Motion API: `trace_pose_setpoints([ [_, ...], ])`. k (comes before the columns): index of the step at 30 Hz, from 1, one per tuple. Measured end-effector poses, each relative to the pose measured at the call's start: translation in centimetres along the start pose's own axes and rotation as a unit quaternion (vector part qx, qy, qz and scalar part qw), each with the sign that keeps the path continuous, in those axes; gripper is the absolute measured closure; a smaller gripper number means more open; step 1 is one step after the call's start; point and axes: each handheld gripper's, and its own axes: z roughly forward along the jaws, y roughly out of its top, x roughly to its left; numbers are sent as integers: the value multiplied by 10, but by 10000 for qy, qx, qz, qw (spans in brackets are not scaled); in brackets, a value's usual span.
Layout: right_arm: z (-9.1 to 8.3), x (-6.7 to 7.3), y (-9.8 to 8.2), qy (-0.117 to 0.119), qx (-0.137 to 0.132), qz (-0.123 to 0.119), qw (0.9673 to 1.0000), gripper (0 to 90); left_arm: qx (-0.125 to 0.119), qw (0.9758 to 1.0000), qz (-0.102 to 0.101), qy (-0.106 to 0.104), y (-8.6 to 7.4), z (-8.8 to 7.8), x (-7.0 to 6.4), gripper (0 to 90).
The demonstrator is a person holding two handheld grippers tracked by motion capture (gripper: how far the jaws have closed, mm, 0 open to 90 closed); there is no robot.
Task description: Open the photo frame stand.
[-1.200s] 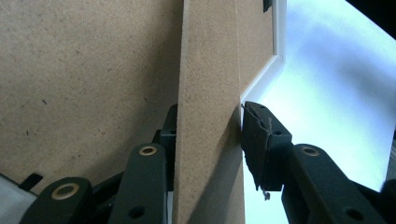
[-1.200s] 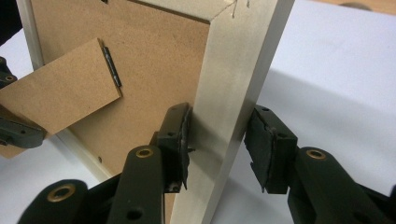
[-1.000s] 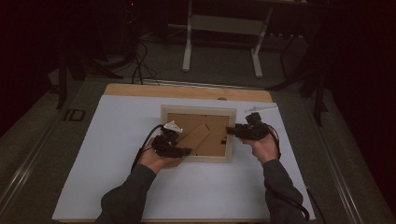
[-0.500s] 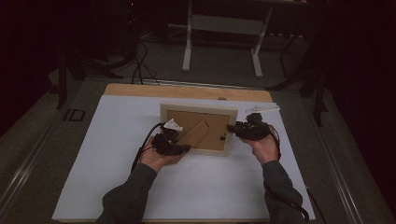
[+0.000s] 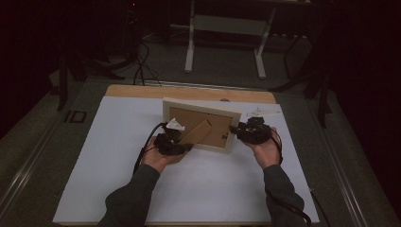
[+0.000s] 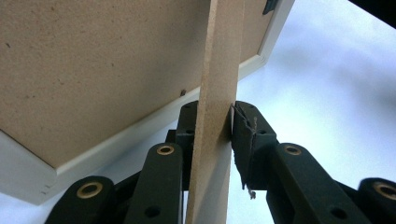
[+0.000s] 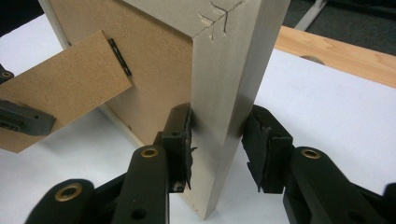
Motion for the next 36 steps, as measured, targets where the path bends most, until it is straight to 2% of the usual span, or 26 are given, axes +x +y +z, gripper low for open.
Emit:
trace_pose_setpoints([
  [7,-1,5,-1,-84,-77,-156,9998,630,-27,9999,8,115,0,0,1,739],
  [16,-5,13,-7,-82,-125,-354,9993,630,-74,9999,59,141,-8,-1,-5,742],
  [18,-6,15,-8,-98,-133,-433,9989,631,-59,9997,91,220,-10,-1,-6,741],
  [21,-7,17,-9,-149,-167,-567,9981,632,-66,9997,73,239,-10,0,-4,738],
  [25,-4,16,-8,-186,-206,-607,9978,632,-72,9995,99,275,-9,1,-3,740],
  [36,0,24,-6,-310,-244,-798,9960,636,-114,9991,8,397,-10,1,4,738],
])
